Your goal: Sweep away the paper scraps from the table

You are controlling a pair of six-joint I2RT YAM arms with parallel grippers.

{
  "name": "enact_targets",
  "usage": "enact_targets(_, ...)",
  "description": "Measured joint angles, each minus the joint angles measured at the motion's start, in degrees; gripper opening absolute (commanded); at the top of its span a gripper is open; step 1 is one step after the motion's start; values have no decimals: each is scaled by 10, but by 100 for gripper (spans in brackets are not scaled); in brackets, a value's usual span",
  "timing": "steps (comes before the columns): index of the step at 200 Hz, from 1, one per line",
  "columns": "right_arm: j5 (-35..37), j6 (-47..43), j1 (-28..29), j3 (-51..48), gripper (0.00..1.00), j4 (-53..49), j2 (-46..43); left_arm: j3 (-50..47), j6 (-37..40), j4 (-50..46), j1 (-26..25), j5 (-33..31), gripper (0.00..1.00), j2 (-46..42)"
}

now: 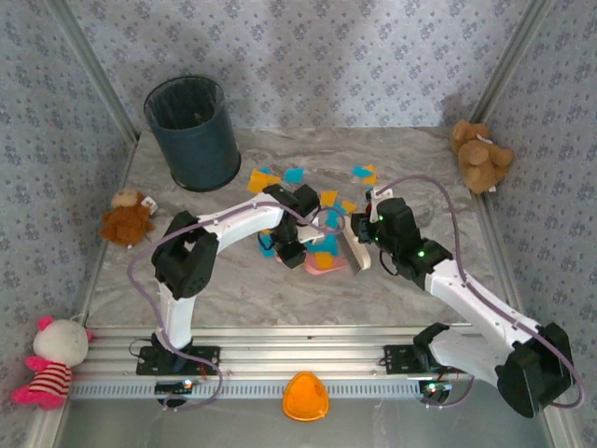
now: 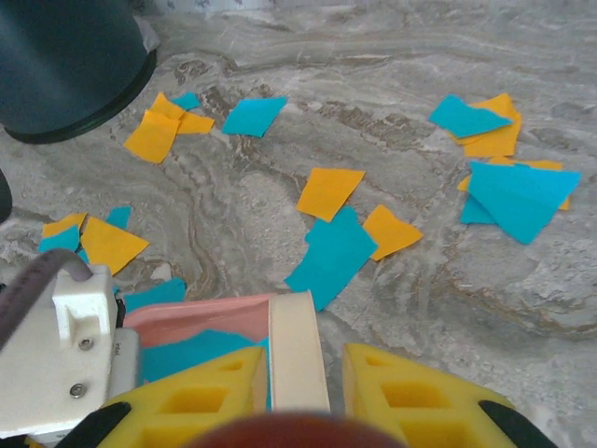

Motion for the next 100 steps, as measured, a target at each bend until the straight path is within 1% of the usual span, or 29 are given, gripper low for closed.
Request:
enact_targets(51, 9, 0, -10, 13, 0, -41, -29, -39, 0, 31, 0, -1, 0, -33)
enact_targets(100, 55, 0, -33, 17, 0, -80, -66, -90, -5, 87, 0, 4, 0, -83)
